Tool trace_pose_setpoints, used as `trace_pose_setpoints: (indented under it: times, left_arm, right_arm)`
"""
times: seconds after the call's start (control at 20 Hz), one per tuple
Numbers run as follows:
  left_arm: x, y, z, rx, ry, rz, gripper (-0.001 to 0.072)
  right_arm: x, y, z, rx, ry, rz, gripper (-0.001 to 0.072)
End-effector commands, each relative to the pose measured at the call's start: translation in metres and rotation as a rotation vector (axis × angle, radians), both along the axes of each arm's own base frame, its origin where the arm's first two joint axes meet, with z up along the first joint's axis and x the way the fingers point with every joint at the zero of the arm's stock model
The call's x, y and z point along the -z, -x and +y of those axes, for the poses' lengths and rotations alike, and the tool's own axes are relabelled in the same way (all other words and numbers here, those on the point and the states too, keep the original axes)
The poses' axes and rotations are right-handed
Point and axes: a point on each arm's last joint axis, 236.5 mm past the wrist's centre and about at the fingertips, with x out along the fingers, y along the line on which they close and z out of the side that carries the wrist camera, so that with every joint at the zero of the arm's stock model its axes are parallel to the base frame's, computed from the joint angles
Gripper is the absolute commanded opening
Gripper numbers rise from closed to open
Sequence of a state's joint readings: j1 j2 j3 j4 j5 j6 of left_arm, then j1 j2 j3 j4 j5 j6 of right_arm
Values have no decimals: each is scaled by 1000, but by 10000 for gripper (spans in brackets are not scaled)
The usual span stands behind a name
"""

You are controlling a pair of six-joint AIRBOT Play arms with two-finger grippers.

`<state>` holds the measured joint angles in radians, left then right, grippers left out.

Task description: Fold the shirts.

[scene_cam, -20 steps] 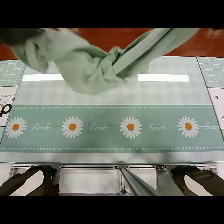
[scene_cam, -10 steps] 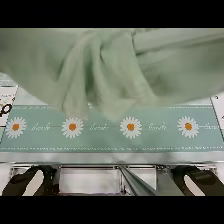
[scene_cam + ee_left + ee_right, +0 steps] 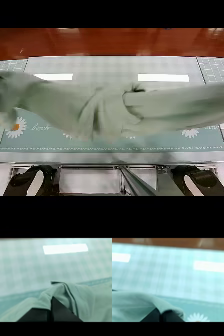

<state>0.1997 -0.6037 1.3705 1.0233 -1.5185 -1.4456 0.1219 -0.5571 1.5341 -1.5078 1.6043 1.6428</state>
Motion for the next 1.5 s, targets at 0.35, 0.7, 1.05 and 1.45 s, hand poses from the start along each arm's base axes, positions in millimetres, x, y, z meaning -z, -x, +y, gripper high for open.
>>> trace_pose_setpoints:
  times: [0.35,0.7,1.05,1.45]
  left_arm:
    - [289,-69,5,-206,314,567,16]
    - [310,-147,6,-246,451,584,510]
    - [250,-103,29,-80,398,561,508]
    - [347,44,-46,-150,598,863,508]
  right_arm:
    - [252,-131,48,-11,-126,416,30]
    - [324,-198,58,35,-163,537,31]
    - [314,-185,17,75,-200,644,31]
    - [311,-187,24,48,-227,634,31]
